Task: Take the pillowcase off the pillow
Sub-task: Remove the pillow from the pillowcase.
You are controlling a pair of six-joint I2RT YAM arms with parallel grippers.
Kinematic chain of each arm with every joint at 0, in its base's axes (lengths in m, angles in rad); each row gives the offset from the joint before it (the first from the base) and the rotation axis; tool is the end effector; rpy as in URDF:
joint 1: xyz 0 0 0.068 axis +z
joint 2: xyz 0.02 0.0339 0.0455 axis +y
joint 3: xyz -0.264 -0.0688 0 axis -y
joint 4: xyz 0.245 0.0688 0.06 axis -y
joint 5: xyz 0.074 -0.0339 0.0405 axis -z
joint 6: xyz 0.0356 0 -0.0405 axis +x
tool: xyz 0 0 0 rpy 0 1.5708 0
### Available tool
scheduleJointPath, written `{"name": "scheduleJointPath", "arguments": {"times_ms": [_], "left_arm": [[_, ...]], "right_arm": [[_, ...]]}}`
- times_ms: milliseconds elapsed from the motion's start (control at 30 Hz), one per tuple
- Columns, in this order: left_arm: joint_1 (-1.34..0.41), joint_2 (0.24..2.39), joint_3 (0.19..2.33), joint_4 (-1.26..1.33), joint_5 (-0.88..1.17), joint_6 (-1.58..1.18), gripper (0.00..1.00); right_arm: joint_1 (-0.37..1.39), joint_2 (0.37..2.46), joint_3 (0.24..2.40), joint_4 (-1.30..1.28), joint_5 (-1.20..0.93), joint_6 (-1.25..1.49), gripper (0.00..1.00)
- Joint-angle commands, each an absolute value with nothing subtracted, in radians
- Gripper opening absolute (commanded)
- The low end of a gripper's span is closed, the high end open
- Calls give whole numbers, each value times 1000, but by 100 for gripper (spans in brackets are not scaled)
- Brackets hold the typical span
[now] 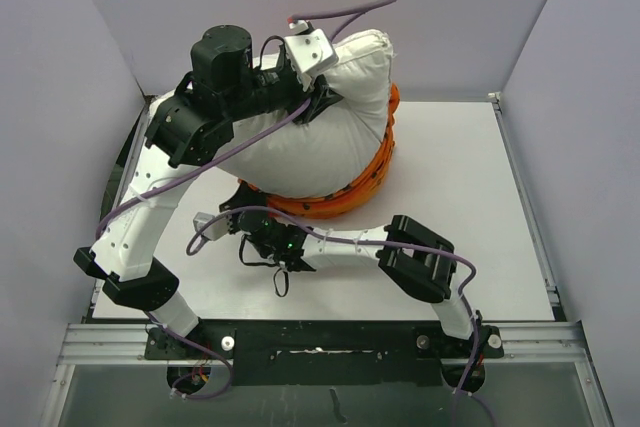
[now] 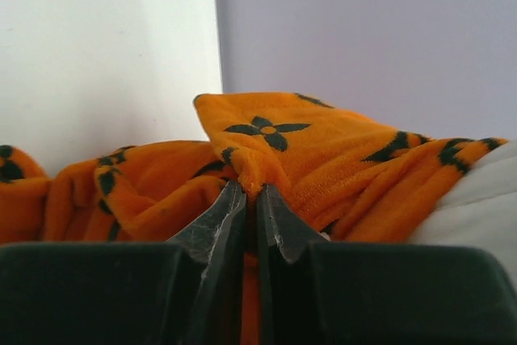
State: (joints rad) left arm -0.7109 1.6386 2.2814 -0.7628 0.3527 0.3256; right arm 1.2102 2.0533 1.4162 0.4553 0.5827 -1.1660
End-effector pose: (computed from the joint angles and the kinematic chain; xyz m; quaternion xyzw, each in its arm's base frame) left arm 0.2228 -0.2081 0.5589 0.4660 0.5822 -0.2539 0.6159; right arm 0.1867 0.4395 0.2311 -0.6141 0.4454 -0.2071 0.6178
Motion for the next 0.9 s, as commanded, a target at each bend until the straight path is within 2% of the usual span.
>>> {"name": "scheduleJointPath", "arguments": {"times_ms": [0, 333, 567, 733, 833, 867], "left_arm": [[-718, 1587, 2338, -543, 133, 313, 0], [-712, 1626, 2493, -549, 109, 395, 0], [-675, 1610, 2498, -538, 107, 415, 0], [-588, 1568, 2400, -515, 155, 367, 0], [-511, 1568, 2391, -523, 210, 316, 0], [-489, 1568, 2390, -527, 228, 305, 0]], "right_arm": [[1188, 2014, 1326, 330, 649, -946, 0], [1209, 2010, 1106, 235, 569, -561, 0], [1234, 1955, 1059, 245, 567, -453, 0], [1224, 1776, 1074, 271, 532, -370, 44], [1223, 1656, 1063, 272, 471, -342, 77], [1225, 1614, 1057, 268, 438, -333, 84]]}}
